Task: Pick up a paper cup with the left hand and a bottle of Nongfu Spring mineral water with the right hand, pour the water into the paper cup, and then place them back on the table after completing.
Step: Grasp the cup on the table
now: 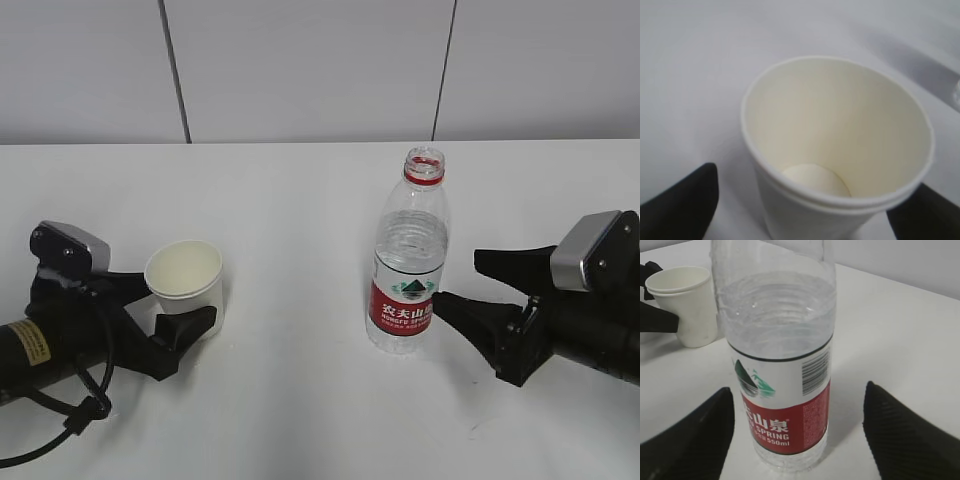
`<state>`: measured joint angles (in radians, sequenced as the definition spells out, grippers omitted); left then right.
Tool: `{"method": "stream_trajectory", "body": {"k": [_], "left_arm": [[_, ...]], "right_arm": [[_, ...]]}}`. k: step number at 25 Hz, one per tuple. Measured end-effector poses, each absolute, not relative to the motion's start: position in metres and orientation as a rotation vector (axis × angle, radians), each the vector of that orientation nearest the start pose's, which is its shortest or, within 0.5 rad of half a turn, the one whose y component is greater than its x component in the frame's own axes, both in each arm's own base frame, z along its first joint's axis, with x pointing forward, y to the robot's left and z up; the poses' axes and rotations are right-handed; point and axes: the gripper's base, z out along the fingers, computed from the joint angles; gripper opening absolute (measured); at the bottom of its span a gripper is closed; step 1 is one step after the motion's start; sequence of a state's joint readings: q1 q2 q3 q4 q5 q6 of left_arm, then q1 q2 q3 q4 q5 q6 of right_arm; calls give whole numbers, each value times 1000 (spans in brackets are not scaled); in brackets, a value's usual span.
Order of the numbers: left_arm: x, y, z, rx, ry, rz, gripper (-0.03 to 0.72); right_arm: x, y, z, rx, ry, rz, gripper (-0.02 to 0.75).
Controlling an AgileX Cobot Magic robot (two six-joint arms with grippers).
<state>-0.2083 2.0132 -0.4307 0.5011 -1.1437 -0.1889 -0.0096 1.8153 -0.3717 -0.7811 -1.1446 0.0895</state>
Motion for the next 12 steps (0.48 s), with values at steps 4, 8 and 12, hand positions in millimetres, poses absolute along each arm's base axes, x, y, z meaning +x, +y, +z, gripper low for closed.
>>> {"method": "stream_trajectory", "body": {"k": [4, 8, 12], "left_arm": [[264, -97, 75, 542, 1900, -568, 612], [269, -101, 65, 583, 1911, -594, 597], [270, -102, 64, 586, 1912, -596, 574]], "right_arm": [[247, 56, 123, -713, 1723, 454, 594], [247, 56, 123, -713, 1723, 454, 594], [247, 56, 123, -715, 1723, 455, 594]]}}
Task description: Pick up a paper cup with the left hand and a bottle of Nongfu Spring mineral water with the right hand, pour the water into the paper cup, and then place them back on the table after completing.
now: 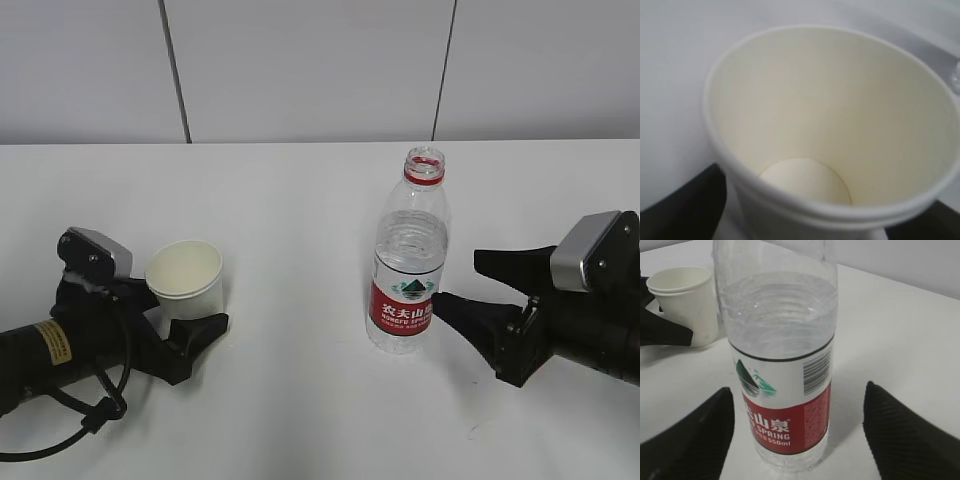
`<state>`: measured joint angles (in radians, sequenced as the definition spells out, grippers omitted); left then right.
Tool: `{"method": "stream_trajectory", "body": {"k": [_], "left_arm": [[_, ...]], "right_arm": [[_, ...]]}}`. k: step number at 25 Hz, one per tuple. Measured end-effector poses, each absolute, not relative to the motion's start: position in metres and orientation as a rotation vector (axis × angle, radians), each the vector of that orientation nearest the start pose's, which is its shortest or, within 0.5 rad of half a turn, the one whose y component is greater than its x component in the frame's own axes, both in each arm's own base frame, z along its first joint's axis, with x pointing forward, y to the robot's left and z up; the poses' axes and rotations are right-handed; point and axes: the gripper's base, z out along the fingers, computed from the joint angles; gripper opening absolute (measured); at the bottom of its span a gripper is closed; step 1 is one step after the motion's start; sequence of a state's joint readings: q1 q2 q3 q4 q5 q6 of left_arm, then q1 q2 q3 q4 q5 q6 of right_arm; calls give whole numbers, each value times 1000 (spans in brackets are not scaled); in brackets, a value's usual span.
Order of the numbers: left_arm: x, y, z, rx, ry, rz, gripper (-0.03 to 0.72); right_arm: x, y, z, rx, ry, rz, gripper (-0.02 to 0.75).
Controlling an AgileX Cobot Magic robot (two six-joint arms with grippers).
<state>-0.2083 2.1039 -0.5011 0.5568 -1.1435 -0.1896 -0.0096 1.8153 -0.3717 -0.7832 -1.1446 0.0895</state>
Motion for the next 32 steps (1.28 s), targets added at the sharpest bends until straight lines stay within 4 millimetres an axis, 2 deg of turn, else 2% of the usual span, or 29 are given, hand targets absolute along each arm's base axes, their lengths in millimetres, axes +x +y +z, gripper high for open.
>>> {"method": "stream_trajectory", "body": {"k": [8, 14, 18, 22, 27, 32], "left_arm": [[268, -103, 63, 607, 1908, -608, 445], [268, -103, 64, 616, 1906, -612, 439], [267, -105, 67, 638, 1889, -622, 438], [268, -105, 69, 641, 1881, -622, 438], [268, -105, 73, 643, 1869, -620, 438], [268, -105, 73, 643, 1869, -620, 438]], "right_arm": [[246, 56, 123, -694, 1734, 475, 594], [246, 56, 123, -685, 1739, 486, 594], [243, 60, 121, -787, 1709, 485, 594], [242, 61, 111, -817, 1729, 508, 594], [256, 62, 99, -828, 1740, 520, 650], [271, 62, 95, -834, 1725, 514, 661]]}}
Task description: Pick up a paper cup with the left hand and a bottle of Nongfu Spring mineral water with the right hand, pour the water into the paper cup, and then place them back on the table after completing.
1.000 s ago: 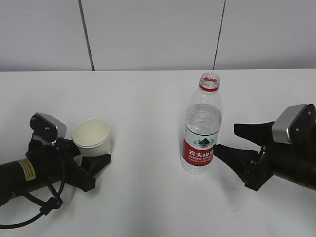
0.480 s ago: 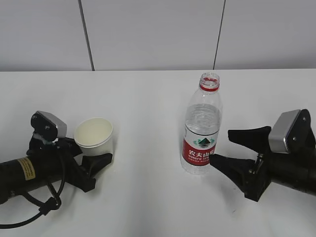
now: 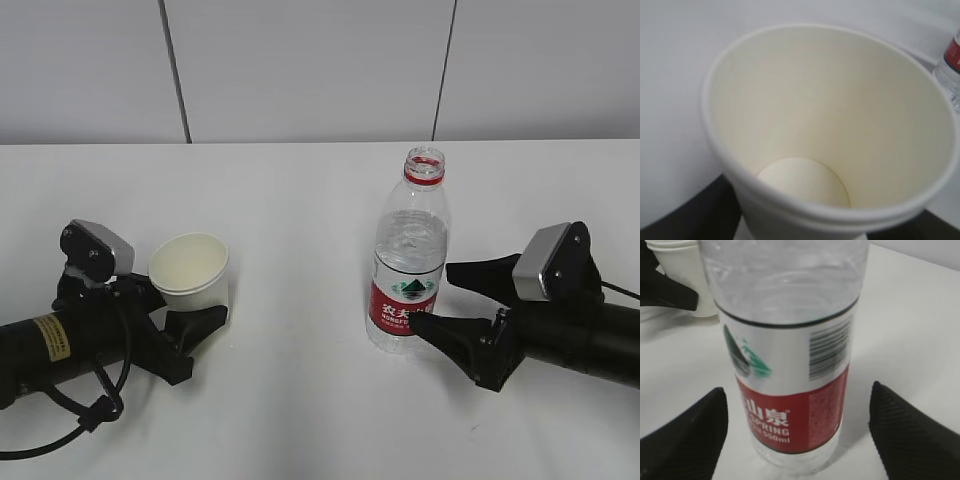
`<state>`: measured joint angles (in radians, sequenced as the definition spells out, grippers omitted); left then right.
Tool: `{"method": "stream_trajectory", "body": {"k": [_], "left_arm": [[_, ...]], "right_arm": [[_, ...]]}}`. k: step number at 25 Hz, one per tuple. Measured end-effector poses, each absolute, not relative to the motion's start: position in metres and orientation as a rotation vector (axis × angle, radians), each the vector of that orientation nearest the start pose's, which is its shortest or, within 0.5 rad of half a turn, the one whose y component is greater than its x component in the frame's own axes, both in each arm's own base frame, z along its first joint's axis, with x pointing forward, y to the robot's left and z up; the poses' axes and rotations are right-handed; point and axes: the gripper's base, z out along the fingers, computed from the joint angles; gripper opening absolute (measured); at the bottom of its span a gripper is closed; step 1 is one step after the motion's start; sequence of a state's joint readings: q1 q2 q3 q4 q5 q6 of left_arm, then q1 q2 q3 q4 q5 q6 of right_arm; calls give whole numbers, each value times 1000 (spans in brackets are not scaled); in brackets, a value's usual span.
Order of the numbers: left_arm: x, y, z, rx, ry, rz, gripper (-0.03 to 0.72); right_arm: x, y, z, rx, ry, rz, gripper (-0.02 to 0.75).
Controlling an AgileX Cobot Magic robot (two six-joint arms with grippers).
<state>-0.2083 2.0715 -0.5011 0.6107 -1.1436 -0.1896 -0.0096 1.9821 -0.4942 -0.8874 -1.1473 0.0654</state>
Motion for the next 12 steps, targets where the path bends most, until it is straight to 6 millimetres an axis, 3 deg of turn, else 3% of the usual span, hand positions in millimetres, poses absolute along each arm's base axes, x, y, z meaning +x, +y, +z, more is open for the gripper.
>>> {"method": "stream_trajectory", "body": {"k": [12], "left_arm": [[268, -105, 73, 645, 1869, -621, 438]], "right_arm": [[295, 69, 86, -885, 1708, 636, 661]]}}
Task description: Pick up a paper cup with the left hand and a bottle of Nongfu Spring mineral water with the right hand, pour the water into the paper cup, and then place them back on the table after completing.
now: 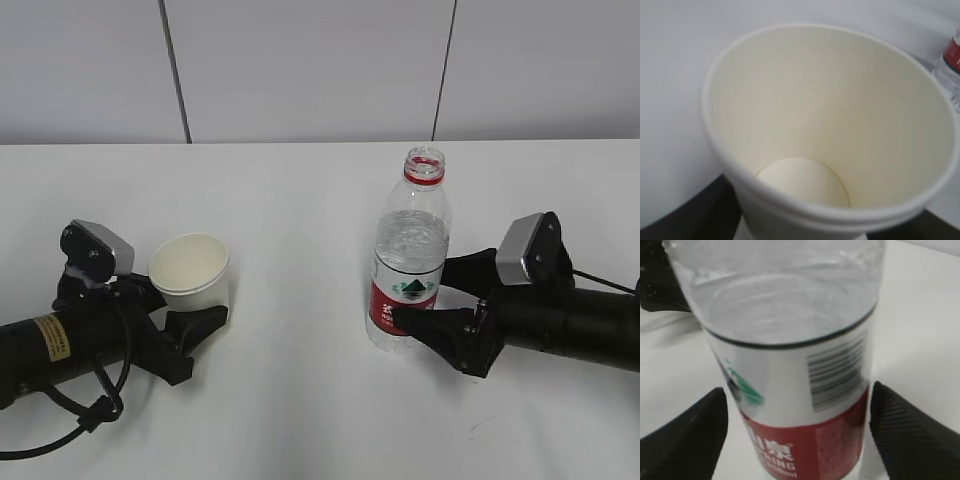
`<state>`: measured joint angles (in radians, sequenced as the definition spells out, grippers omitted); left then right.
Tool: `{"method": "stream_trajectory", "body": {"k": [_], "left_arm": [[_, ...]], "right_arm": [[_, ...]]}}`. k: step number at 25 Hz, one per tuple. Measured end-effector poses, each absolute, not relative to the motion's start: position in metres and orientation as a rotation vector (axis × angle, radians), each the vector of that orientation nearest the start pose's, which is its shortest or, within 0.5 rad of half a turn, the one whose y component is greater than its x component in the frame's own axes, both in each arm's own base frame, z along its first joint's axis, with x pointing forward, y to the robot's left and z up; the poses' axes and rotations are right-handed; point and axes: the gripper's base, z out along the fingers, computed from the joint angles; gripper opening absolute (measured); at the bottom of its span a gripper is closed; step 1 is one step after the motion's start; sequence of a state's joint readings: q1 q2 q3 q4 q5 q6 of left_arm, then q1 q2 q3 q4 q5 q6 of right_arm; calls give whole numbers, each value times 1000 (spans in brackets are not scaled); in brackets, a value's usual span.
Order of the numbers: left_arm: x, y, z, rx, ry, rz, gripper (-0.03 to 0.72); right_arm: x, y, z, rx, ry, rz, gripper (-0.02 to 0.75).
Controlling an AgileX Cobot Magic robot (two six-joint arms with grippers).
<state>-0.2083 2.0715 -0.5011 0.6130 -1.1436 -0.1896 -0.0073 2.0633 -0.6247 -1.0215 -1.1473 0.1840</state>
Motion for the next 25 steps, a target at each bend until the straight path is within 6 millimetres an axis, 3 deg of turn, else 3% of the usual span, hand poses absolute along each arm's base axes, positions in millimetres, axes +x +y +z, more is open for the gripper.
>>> {"method": "stream_trajectory", "body": {"k": [8, 11, 20, 25], "left_arm": [[268, -105, 73, 645, 1869, -621, 438], [268, -105, 73, 645, 1869, -621, 438], [266, -107, 72, 678, 1862, -639, 438], [267, -108, 81, 648, 1854, -675, 438]], "right_arm": [[299, 95, 85, -908, 1681, 665, 661], [300, 96, 85, -893, 1685, 661, 647], [300, 95, 85, -886, 1686, 658, 496], [300, 95, 87, -888, 1685, 654, 482]]}}
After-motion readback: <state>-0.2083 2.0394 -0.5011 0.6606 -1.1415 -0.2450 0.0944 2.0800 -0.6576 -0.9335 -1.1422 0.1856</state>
